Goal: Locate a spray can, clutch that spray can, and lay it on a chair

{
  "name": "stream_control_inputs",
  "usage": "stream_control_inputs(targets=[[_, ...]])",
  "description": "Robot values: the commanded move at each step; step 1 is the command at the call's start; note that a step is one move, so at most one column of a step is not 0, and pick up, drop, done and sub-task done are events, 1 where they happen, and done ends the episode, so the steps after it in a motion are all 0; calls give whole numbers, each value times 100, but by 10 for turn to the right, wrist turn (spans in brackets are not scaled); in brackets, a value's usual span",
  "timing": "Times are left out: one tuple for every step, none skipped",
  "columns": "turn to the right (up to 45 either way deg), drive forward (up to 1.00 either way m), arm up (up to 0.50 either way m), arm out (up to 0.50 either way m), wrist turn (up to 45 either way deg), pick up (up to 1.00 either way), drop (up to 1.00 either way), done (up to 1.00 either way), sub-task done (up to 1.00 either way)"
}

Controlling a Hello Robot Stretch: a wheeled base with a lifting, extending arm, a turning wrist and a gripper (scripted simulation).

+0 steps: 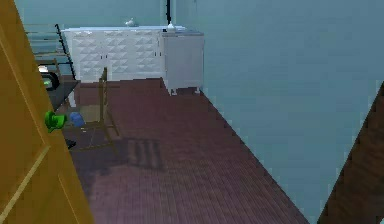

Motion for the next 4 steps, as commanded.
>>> stream_control_inputs(targets=[[-30, 0, 0, 0, 0, 0, 0, 0, 0], [150, 0, 0, 0, 0, 0, 0, 0, 0], [0, 30, 0, 0, 0, 0, 0, 0, 0], [-210, 0, 0, 0, 0, 0, 0, 0, 0]])
